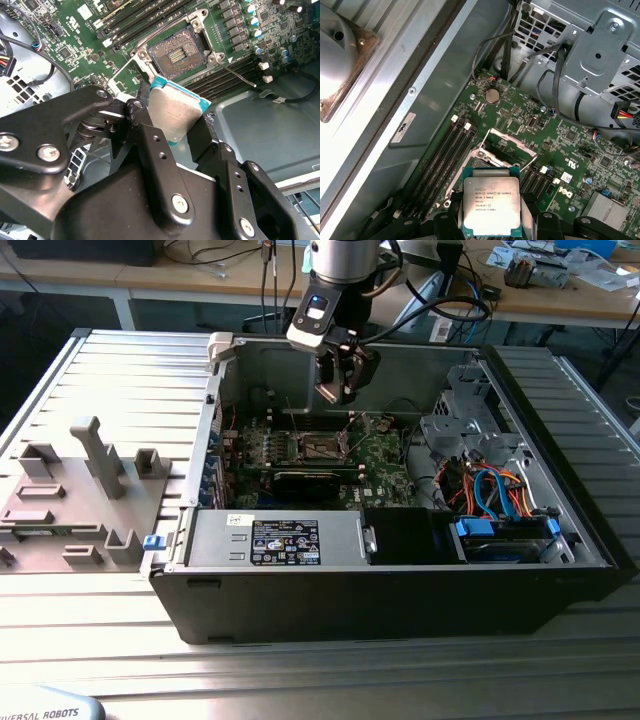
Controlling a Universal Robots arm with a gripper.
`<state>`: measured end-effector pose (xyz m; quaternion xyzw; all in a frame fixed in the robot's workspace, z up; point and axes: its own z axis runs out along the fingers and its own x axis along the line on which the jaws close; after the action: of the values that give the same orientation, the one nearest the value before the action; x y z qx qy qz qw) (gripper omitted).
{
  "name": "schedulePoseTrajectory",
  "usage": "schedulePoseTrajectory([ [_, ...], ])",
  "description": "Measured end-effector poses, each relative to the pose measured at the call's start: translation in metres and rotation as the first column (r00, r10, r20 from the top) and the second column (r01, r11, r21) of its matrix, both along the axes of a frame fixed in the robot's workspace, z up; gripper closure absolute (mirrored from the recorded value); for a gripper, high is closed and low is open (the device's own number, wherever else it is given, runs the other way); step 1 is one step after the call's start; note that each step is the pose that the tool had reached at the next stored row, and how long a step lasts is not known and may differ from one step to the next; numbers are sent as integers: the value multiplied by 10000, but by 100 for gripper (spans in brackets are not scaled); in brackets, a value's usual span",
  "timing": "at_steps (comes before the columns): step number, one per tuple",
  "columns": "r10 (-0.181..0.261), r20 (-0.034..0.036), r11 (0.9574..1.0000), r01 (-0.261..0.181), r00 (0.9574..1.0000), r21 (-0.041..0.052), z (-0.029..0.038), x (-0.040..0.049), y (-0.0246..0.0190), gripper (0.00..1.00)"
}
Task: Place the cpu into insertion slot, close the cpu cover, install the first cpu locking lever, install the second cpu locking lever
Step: 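Place the cpu into insertion slot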
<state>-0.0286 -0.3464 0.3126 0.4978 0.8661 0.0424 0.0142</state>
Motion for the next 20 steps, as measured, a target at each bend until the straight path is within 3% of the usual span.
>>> schedulePoseTrajectory([
  [20,-208,0,9998,208,9998,0,-10,0,0,46],
])
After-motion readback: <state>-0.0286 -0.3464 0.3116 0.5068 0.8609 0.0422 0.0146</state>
